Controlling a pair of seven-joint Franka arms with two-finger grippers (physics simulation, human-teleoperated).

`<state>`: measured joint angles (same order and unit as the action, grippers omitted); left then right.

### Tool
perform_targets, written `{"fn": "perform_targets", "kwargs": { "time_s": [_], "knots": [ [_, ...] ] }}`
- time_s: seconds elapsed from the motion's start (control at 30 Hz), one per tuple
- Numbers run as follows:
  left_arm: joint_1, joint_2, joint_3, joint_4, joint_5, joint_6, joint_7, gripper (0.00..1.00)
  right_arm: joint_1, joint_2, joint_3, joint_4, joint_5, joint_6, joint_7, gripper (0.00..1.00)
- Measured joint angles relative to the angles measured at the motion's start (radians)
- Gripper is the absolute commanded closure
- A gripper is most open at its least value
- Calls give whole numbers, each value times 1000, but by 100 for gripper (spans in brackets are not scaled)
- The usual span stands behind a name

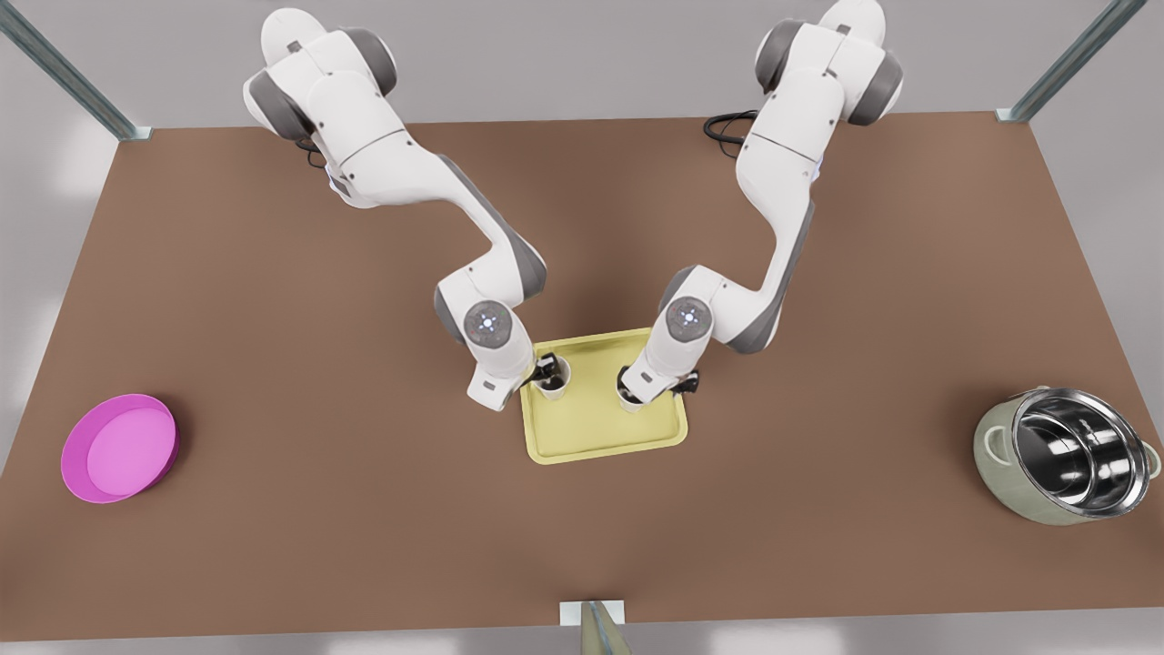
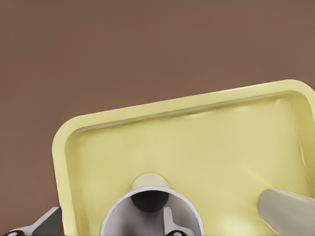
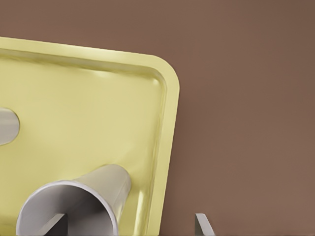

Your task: Use the left arm to pick up the white IKEA cup from the tray and place it on the middle-left position; use the right arm to pick up the white IKEA cup from the tray and place it on the middle-right position

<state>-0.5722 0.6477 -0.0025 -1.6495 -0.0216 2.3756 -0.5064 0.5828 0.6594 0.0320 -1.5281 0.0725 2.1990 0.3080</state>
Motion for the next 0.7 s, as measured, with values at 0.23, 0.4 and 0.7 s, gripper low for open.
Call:
{"fn": "perform_targets", "kwargs": {
  "time_s": [0.23, 0.4, 0.7],
  "knots": [
    [0, 15, 1, 0, 22, 31, -33, 20, 5, 55, 3, -4, -1, 37, 62, 3],
    [0, 15, 2, 2, 25, 39, -52, 59, 4, 61, 6, -2, 3, 58, 93, 44],
    [0, -35, 3, 5, 28, 9, -90, 79, 3, 51, 21, 4, 27, 67, 135, 66]
  ]
}}
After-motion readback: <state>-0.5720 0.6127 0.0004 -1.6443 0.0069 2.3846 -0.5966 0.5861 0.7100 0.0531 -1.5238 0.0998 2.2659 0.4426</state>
